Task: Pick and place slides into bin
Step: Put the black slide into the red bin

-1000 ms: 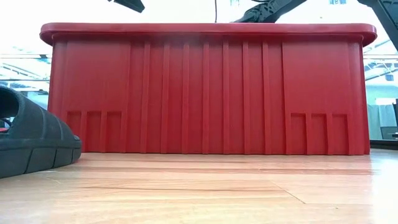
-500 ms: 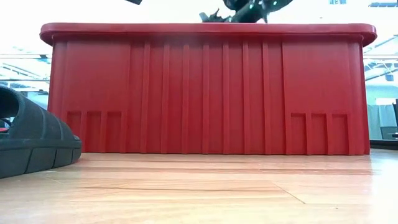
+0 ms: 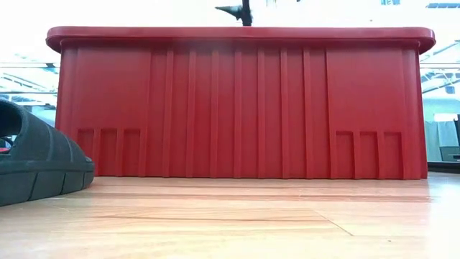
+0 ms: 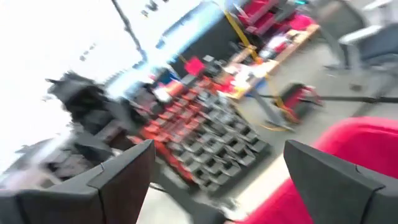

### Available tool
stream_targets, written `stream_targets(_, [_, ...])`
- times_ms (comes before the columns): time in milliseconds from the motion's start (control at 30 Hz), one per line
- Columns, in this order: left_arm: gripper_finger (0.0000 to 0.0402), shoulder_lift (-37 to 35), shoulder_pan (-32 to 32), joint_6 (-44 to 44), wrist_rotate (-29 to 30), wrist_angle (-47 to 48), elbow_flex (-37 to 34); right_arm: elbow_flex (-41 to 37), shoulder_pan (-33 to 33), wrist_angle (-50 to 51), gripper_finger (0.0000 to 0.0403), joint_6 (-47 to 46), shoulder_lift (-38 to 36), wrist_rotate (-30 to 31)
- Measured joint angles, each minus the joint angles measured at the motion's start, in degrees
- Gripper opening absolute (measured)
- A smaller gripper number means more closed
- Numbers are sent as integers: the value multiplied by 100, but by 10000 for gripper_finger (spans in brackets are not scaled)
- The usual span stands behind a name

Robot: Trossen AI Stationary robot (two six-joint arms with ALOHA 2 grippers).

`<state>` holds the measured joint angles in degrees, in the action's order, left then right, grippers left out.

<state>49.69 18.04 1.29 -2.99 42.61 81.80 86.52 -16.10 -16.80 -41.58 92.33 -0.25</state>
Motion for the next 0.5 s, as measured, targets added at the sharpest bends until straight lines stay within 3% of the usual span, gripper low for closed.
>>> stream_targets(233, [147, -140, -493, -1330, -1261, -344, 0, -2, 475, -1054, 348, -169, 0, -2])
stream_targets(367, [147, -53, -1063, -1955, -2002, -1063, 0, 0, 717, -1439, 348, -164, -11, -9])
stream_targets(500, [147, 89, -1811, -2548, -2348, -1914, 0, -2, 960, -1847, 348, -292, -4, -168])
